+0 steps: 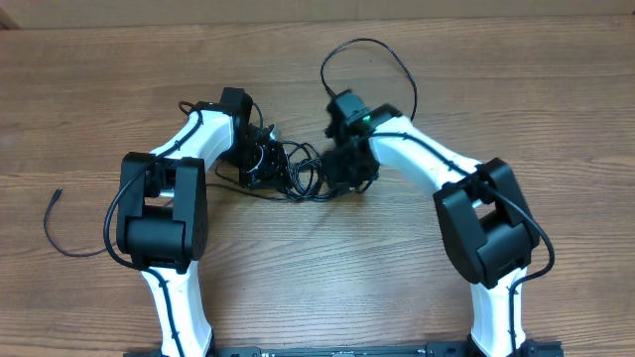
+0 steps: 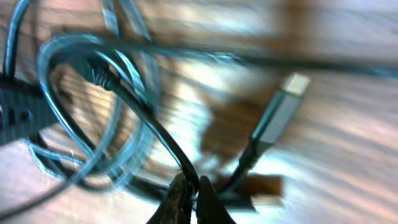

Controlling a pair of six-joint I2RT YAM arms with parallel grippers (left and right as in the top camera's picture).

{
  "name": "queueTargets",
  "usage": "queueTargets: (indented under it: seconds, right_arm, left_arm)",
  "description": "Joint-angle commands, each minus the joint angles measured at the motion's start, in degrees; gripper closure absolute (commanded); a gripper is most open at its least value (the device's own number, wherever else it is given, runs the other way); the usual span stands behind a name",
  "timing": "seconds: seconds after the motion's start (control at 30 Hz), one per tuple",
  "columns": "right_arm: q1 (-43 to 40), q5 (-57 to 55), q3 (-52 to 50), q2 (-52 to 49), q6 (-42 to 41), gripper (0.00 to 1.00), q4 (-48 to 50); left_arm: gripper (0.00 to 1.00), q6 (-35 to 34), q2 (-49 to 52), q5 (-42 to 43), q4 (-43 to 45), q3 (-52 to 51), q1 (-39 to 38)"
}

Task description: Untangle cables

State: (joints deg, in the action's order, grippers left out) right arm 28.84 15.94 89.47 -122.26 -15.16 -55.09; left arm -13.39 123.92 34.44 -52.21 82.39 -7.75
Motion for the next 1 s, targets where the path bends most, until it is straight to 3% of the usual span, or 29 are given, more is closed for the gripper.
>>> queueTargets:
  seconds: [0.0,0.3,0.4,0.5,0.53,0.73,0.97]
  right_arm:
    - [-3.5,-1.3,3.1,2.2,0.2,0.96,-4.6]
    - [-6.1,-2.4,3.3,2.2,0.2,0.94,-10.8]
    - [-5.4,0.0,3.3,2.2,1.4,0.81,-8.3]
    - [-4.4,6.2,3.3,2.2,8.5,0.57,-4.6]
    - [-4.0,6.8,3.3,2.2,9.6,0.55,-3.5]
    - [-1.0,5.7,3.1,2.1,17.5,0.53,-0.3]
    - [3.3,-8.1,2.6,1.7,18.7,0.5,1.8]
  left_arm:
    - [0.9,0.0,0.9,-6.6,0.3,-0.3,0.7]
    - [0.89,0.0,0.9,-6.6,0.5,-0.3,0.7]
    - [0.89,0.0,0.9,-6.6,0.5,-0.3,0.7]
    - [0.88,0.1,0.9,-6.6,0.5,-0.3,0.7]
    - [0.88,0.1,0.9,-6.5,0.5,-0.3,0.7]
    - [0.88,0.1,0.9,-6.5,0.4,-0.3,0.6]
    - [0.87,0.1,0.9,-6.5,0.4,-0.3,0.6]
